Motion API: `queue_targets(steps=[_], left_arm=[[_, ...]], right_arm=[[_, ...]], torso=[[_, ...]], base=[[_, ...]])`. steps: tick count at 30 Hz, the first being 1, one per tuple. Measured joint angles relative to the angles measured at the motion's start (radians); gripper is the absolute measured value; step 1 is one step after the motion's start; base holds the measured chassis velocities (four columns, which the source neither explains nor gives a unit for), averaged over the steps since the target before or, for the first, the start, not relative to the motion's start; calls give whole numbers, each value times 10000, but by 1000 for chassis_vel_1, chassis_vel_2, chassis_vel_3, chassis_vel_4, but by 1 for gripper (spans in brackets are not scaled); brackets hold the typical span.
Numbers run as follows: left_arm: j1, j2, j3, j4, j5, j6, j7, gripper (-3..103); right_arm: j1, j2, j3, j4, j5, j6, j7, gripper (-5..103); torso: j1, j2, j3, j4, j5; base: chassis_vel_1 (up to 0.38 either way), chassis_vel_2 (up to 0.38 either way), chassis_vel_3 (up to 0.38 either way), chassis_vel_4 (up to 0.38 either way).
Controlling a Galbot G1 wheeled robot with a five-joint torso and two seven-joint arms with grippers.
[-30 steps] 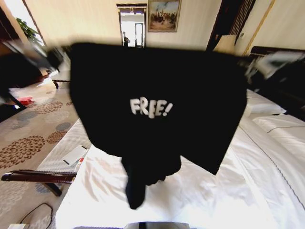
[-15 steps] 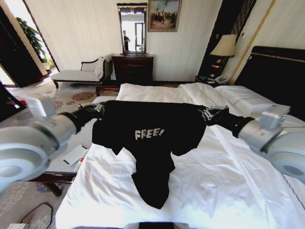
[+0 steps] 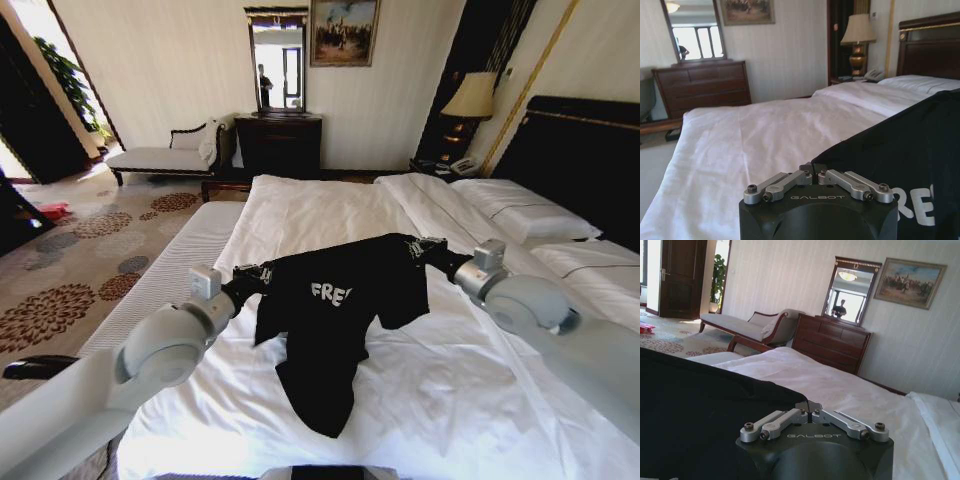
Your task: Fold the clothes on the bed.
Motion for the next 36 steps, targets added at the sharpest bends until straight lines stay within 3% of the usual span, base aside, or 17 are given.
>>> queue_targets(steps=[4,6,9,11,14,20,22,27,36], left_arm=[[-266,-950,489,1685,422,-9,226,0],[-374,-1117,599,1922,448,-9,248,0],[-1051,-2080,1181,3194,514,-8,392,0],[-1222,-2291,1312,3516,559,-11,469,0],[-2014,-2980,1867,4948,691,-56,849,0],[-3241,-3706,2491,6968,833,-188,1498,0],[-3335,-3766,2531,7128,844,-206,1547,0],[-4523,-4525,3017,9267,957,-547,2303,0],[-5608,-5696,3577,12256,1279,-1227,3262,0]], right_arm=[[1366,638,-1504,-1092,-304,106,-2,0],[1610,756,-1766,-1314,-359,134,-1,0],[2501,1325,-2856,-2435,-464,269,20,0],[2674,1479,-3099,-2718,-484,317,23,0],[3304,2146,-3959,-3909,-629,540,10,0],[4071,3156,-4763,-5438,-812,869,-81,0],[4136,3225,-4809,-5555,-824,897,-89,0],[5022,4002,-5355,-7047,-885,1202,-221,0],[6121,5048,-6118,-9445,-899,1587,-398,0]], torso=[[0,0,0,4,-2],[0,0,0,4,-4],[0,0,0,3,-3],[-1,0,0,0,-3],[1,0,1,-4,0],[1,0,0,4,-1],[0,0,0,4,-1],[0,1,0,1,1],[0,0,-1,4,-1]], base=[[0,0,0,0],[0,0,0,0],[0,0,0,0],[0,0,0,0],[0,0,0,0],[0,0,0,0],[0,0,0,0],[0,0,0,0],[0,0,0,0]])
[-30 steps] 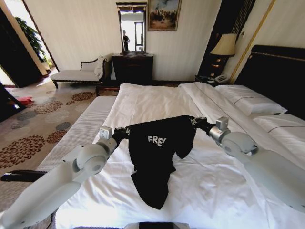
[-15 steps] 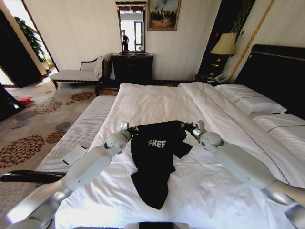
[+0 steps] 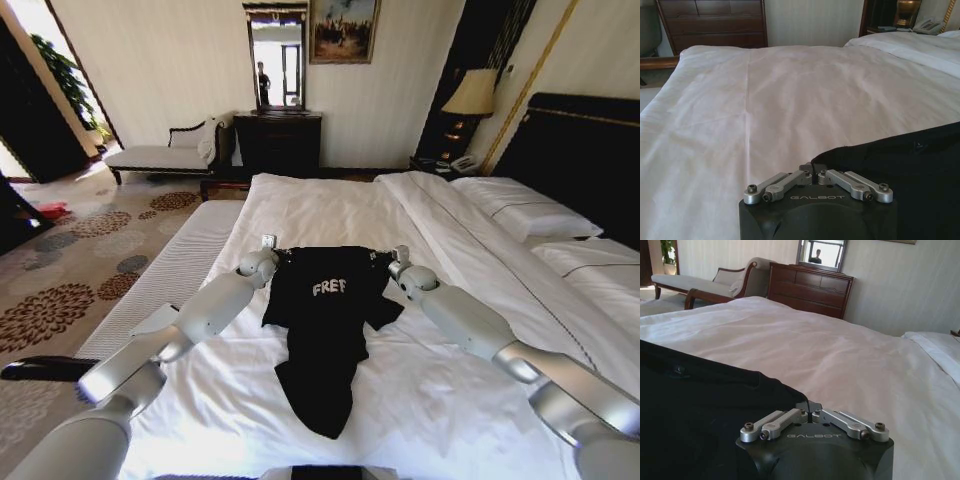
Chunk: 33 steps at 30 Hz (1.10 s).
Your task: Fold the clothes on the bed.
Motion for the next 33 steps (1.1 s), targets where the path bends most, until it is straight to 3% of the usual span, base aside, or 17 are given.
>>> queue_targets(steps=[14,19,25,33], left_arm=[[-1032,-1504,308,3183,709,-821,1034,0],[-1246,-1899,129,4074,994,-1012,1205,0],[-1264,-2252,-265,4656,1540,-1292,1196,0],[-1187,-2613,-688,5276,2128,-1533,1144,0]], right_arm=[[758,1660,-464,-2814,-388,667,-340,0],[1064,2667,-587,-4032,-559,1066,-502,0],[1215,3123,-511,-4560,-567,1364,-407,0],[1222,3177,-270,-4796,-581,1416,-31,0]], torso=[[-1,1,0,-3,-2],[0,1,0,2,0],[-2,1,-1,-3,0],[-2,1,0,-2,-1]], base=[[0,0,0,0],[0,0,0,0],[0,0,0,0],[0,0,0,0]])
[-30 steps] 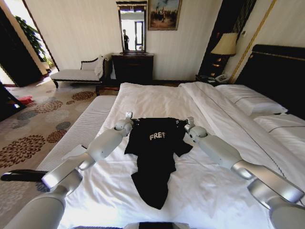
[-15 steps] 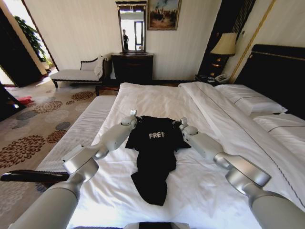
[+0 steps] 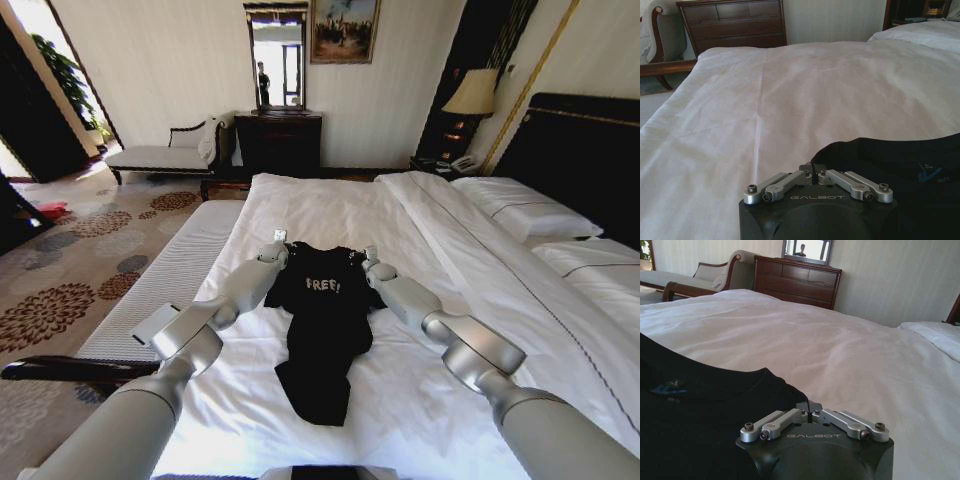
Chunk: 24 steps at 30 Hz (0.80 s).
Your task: Fold the clothes on the bed.
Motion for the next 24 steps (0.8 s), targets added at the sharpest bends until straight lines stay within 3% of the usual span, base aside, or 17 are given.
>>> queue_targets(steps=[19,21,24], left_arm=[[379,-309,-646,223,835,-103,-300,0],[652,-187,-611,-148,813,16,-447,-1],[837,-134,-605,-352,833,61,-515,10]], right_arm=[[-116,147,199,75,-390,-103,121,-2],[-233,-59,232,479,-393,-292,124,8],[-291,-147,234,650,-422,-389,119,8]], torso=[[0,0,0,-3,2],[0,0,-1,-2,0],[0,0,-1,-1,0]], base=[[0,0,0,0],[0,0,0,0],[0,0,0,0]])
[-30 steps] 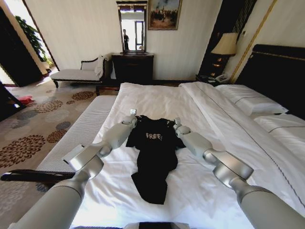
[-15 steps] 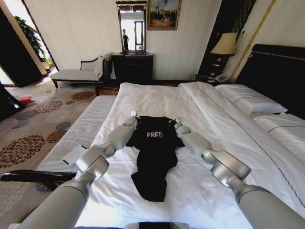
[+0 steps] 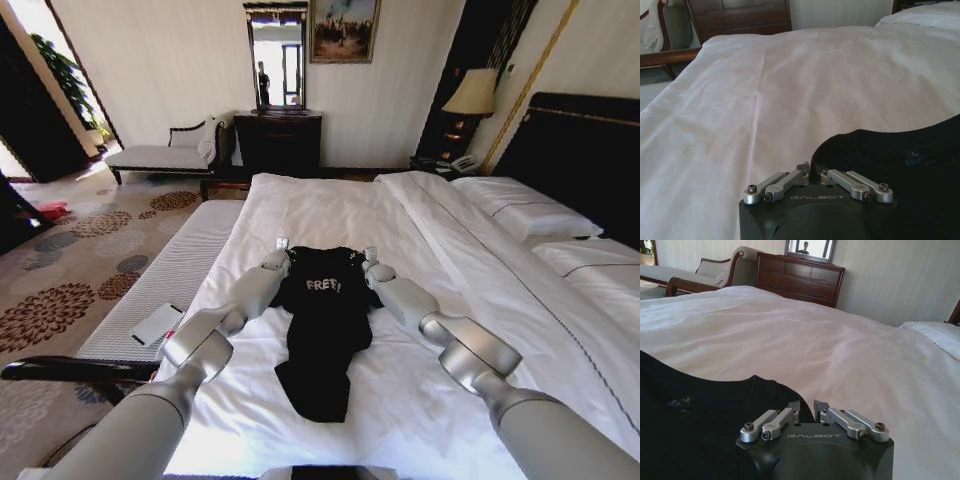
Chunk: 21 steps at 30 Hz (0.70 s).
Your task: Fold the clothes on the bed.
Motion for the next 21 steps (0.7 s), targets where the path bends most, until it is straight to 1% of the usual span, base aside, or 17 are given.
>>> queue_targets(steps=[1,2,3,4,6,8,9,10,11,12,13,14,15,16,19,20,21], left_arm=[[52,10,0,-57,21,3,-31,15],[116,13,-4,-124,58,5,-81,20],[136,18,-6,-166,62,6,-97,20],[136,18,-6,-166,62,6,-97,20],[152,31,-9,-266,84,5,-126,31],[144,29,-16,-279,102,3,-197,42],[126,25,-19,-270,109,3,-210,42],[126,25,-19,-270,109,3,-210,42],[91,18,-31,-248,124,1,-218,47],[56,9,-56,-229,145,0,-228,53],[9,7,-116,-241,167,-4,-278,58],[0,36,-140,-312,167,-4,-322,64],[0,36,-140,-312,167,-4,-322,64],[-1,69,-147,-383,167,-4,-354,64],[115,526,-112,-1269,90,-3,-574,80],[241,800,-75,-1766,-30,19,-685,85],[241,800,-75,-1766,-30,19,-685,85]], right_arm=[[-10,-15,0,15,-30,-19,-7,19],[-23,-34,0,32,-48,-42,-24,25],[-33,-48,0,57,-42,-71,-31,30],[-33,-48,0,57,-42,-71,-31,30],[-57,-80,0,115,-44,-131,-42,36],[-64,-90,-7,135,-134,-154,-41,46],[-65,-85,-7,140,-140,-157,-25,51],[-65,-85,-7,140,-140,-157,-25,51],[-65,-81,-7,160,-143,-157,1,57],[-67,-85,0,190,-143,-157,23,57],[-94,-158,43,347,-109,-158,72,68],[-135,-277,96,531,-59,-168,130,68],[-135,-277,96,531,-59,-168,130,68],[-159,-347,122,634,-32,-175,164,73],[-495,-1213,459,1832,335,-349,471,90],[-681,-1632,639,2424,506,-429,600,90],[-681,-1632,639,2424,506,-429,600,90]], torso=[[0,0,0,1,1],[0,0,0,1,0],[0,0,0,1,0],[0,0,0,1,0],[0,0,0,0,1],[0,0,0,-1,1],[1,-1,1,-1,0],[1,-1,1,-1,0],[0,0,0,-1,1],[0,0,0,1,1],[0,0,0,3,2],[1,0,1,4,1],[1,0,1,4,1],[1,-1,1,4,1],[1,0,0,2,4],[1,0,0,-4,0],[1,0,0,-4,0]], base=[[0,0,0,0],[0,0,0,0],[0,0,0,0],[0,0,0,0],[0,0,0,0],[0,0,0,0],[0,0,0,0],[0,0,0,0],[0,0,0,0],[0,0,0,0],[0,0,0,0],[0,0,0,0],[0,0,0,0],[0,0,0,0],[0,0,0,0],[0,0,0,0],[0,0,0,0]])
